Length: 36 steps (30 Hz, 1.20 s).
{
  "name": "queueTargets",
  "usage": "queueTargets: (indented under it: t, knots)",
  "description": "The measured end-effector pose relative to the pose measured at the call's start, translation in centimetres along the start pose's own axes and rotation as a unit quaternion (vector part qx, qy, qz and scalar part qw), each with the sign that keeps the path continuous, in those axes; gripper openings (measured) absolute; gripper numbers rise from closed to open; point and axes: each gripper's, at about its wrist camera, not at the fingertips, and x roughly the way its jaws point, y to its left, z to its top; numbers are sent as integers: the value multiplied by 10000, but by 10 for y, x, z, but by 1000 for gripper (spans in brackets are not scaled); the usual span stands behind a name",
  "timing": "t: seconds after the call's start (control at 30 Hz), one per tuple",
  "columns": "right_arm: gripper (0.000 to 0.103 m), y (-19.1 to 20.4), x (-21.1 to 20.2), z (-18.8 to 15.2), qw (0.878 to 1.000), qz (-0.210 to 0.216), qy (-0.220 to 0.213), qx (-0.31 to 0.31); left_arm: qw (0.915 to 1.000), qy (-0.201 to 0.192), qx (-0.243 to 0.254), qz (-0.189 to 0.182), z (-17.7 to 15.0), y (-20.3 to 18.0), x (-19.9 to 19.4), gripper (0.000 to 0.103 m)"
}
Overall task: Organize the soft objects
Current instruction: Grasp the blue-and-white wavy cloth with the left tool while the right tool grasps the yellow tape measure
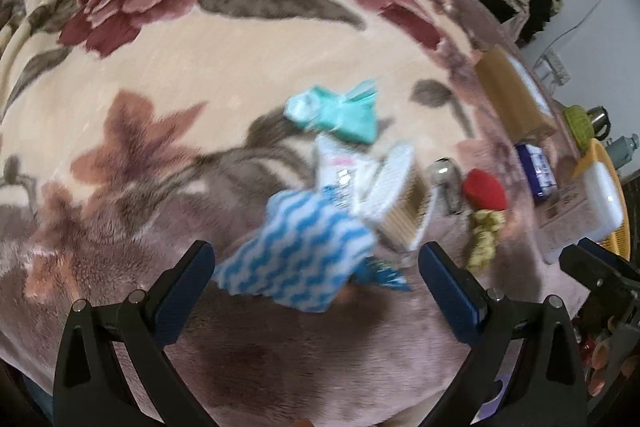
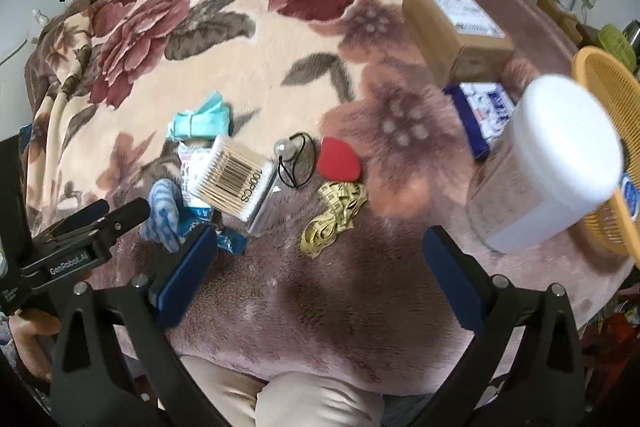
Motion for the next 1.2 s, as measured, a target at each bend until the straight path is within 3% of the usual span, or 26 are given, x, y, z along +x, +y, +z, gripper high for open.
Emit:
queueTargets:
  t: [0.23, 0.3, 0.53, 0.63, 0.67, 0.7, 0.73, 0.77, 0.9, 1.2]
  knots:
    - [100, -8, 44, -4, 9990, 53, 374, 241, 9995, 236, -193, -14, -12, 21, 30, 97]
    - [91, -10, 56, -4, 9985, 34, 461, 294, 9995, 272, -167, -37, -13, 21, 36, 95]
    - [75, -19, 89, -2, 9961, 74, 689, 542, 9988, 407, -177, -194, -13, 24, 53, 86]
    - [56, -20, 100, -2, 9953, 99, 772, 584, 9986, 470, -123, -209, -15, 25, 56, 76]
    - [43, -21, 104, -2, 9948, 119, 820, 585, 9985, 488, -98, -215, -16, 25, 57, 62]
    - [39, -21, 106, -3, 9947, 116, 847, 579, 9985, 515, -67, -176, -18, 25, 57, 56]
    - [38, -22, 106, -4, 9948, 91, 838, 565, 9986, 499, -56, -174, -19, 26, 56, 52]
    - [35, -22, 105, -5, 9954, 106, 787, 540, 9986, 488, -46, -178, -20, 27, 55, 41]
    - [33, -22, 94, -10, 9966, 192, 645, 478, 9990, 379, -142, -196, -23, 33, 47, 31]
    - [33, -11, 67, -21, 9980, 404, 388, 287, 9998, 113, -129, -50, -26, 38, 16, 30]
